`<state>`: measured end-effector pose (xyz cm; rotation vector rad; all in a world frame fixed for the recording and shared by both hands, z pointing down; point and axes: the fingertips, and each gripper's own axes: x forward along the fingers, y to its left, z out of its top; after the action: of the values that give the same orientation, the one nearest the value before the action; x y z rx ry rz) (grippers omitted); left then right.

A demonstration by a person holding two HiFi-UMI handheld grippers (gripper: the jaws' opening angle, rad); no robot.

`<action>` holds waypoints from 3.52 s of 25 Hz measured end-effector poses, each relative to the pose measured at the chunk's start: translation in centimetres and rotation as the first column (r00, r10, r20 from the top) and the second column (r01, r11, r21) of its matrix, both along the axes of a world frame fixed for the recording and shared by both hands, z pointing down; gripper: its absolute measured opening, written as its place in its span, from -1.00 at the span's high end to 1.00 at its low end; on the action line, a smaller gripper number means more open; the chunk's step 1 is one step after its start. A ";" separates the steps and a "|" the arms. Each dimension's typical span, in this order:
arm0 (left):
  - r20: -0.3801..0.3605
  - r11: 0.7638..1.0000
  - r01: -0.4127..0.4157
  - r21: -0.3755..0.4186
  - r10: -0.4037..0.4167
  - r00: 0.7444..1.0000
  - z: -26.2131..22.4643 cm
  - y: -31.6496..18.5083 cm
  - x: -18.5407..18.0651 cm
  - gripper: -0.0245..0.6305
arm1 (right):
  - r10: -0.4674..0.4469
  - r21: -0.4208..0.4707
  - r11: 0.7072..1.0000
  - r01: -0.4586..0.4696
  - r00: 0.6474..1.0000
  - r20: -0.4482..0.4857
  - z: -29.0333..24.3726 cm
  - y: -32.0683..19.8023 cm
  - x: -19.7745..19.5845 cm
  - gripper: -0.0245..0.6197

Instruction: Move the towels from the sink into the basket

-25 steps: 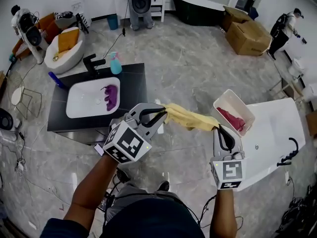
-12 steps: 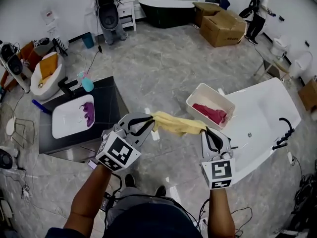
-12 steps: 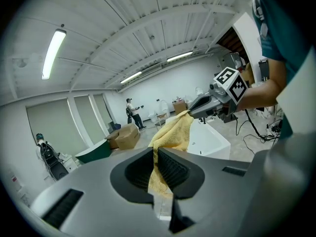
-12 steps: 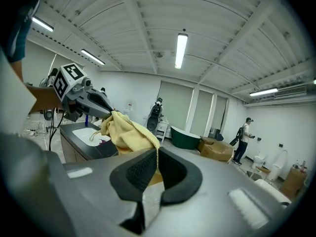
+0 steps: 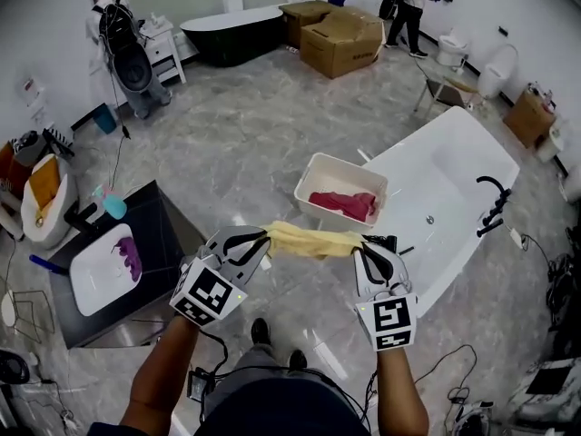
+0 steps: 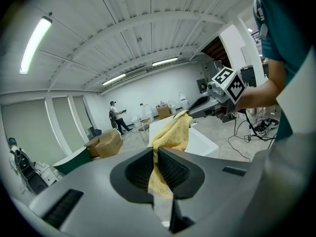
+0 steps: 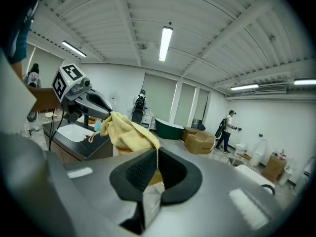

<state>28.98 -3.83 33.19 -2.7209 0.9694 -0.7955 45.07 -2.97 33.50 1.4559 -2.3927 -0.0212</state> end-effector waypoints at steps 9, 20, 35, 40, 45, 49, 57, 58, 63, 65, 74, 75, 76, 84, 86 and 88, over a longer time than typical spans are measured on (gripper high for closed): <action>-0.043 0.993 -0.120 -0.023 0.119 0.992 0.7 -4.3 0.5 0.83 | 0.118 -0.023 0.993 -0.119 0.992 -0.034 0.3 -2.2 0.1 0.86; -0.071 0.986 -0.158 -0.047 0.155 0.985 1.7 -11.0 -1.2 0.83 | 0.162 -0.046 0.985 -0.165 0.985 -0.060 1.3 -8.4 -1.7 0.86; -0.066 0.986 -0.148 -0.072 0.143 0.988 4.2 -19.6 2.7 0.83 | 0.143 -0.078 0.986 -0.146 0.989 -0.044 4.3 -18.0 2.5 0.86; -0.060 0.991 -0.105 -0.079 0.100 0.993 4.7 -23.7 5.0 0.83 | 0.109 -0.087 0.990 -0.112 0.993 -0.048 4.6 -22.2 5.2 0.86; -0.069 0.990 -0.075 -0.117 0.067 0.995 7.2 -27.9 6.6 0.83 | 0.097 -0.117 0.988 -0.103 0.994 -0.056 6.8 -26.6 7.1 0.86; -0.063 0.985 -0.058 -0.160 0.048 0.997 10.1 -30.8 8.0 0.83 | 0.097 -0.160 0.982 -0.104 0.994 -0.054 10.0 -29.4 8.5 0.86; -0.022 0.973 -0.045 -0.226 0.041 0.999 15.6 -35.2 11.0 0.83 | 0.099 -0.242 0.964 -0.109 0.994 -0.051 16.1 -33.0 11.4 0.86; -0.015 0.971 -0.049 -0.234 0.046 0.999 16.4 -35.7 11.5 0.83 | 0.101 -0.252 0.961 -0.112 0.993 -0.054 17.0 -33.4 11.8 0.86; 0.010 0.959 -0.067 -0.276 0.073 0.997 20.7 -37.8 12.6 0.83 | 0.108 -0.309 0.943 -0.124 0.992 -0.067 21.5 -35.4 12.6 0.86; 0.017 0.952 -0.065 -0.298 0.074 0.997 22.4 -38.3 12.7 0.83 | 0.107 -0.332 0.935 -0.125 0.992 -0.071 23.3 -35.8 12.7 0.86; 0.032 0.921 -0.029 -0.388 0.045 0.998 29.0 -39.3 12.5 0.83 | 0.083 -0.408 0.906 -0.113 0.993 -0.089 29.6 -36.9 12.6 0.86; 0.035 0.918 -0.025 -0.396 0.042 0.999 29.6 -39.3 12.5 0.83 | 0.081 -0.416 0.903 -0.111 0.993 -0.090 30.3 -36.9 12.6 0.86; 0.036 0.915 -0.022 -0.403 0.040 0.999 30.1 -39.3 12.5 0.83 | 0.079 -0.424 0.899 -0.110 0.993 -0.090 30.9 -36.9 12.6 0.86; 0.053 0.897 -0.011 -0.442 0.039 0.998 33.8 -38.8 12.8 0.83 | 0.062 -0.473 0.876 -0.100 0.994 -0.095 35.1 -36.2 12.9 0.86; 0.057 0.889 -0.008 -0.458 0.038 0.998 34.8 -38.7 13.0 0.83 | 0.062 -0.486 0.868 -0.101 0.993 -0.096 36.2 -36.1 13.2 0.86; 0.062 0.879 -0.002 -0.476 0.035 0.997 35.7 -38.6 13.0 0.83 | 0.060 -0.500 0.860 -0.101 0.993 -0.097 37.3 -36.1 13.2 0.86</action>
<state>41.95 -42.40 68.93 -3.0703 0.8164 -1.2638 58.31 -39.10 70.76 1.2667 -2.0529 0.5223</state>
